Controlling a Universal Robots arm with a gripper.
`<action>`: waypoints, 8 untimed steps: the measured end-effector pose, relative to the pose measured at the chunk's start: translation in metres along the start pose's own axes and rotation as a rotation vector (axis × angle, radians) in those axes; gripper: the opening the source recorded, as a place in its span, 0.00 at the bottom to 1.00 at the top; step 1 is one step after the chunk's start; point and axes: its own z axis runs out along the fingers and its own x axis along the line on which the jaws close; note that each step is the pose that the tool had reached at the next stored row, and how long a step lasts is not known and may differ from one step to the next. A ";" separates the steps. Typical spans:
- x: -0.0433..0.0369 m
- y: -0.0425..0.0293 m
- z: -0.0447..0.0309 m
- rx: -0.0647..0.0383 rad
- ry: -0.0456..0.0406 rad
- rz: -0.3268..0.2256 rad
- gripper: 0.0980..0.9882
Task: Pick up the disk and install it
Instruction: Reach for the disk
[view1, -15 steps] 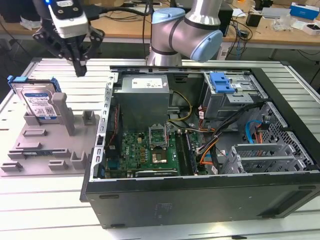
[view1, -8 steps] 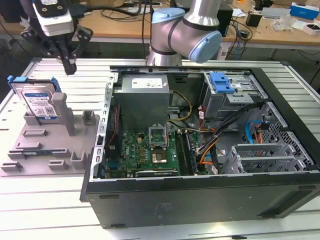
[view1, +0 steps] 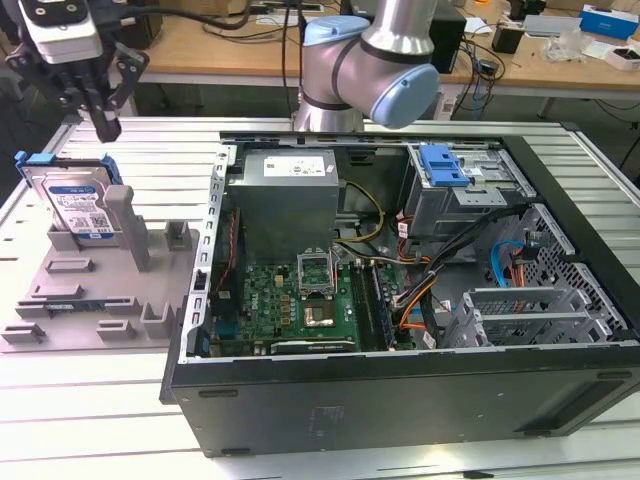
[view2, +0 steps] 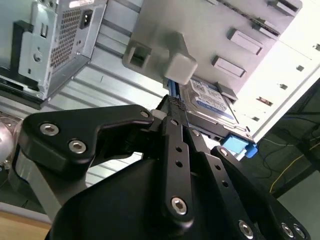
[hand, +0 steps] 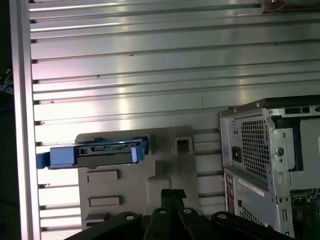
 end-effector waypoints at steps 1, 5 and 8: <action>0.0030 0.0012 0.0002 0.000 0.0007 0.000 0.01; 0.0138 0.0063 0.0010 0.000 0.0037 0.000 0.01; 0.0216 0.0102 0.0017 0.000 0.0059 0.000 0.01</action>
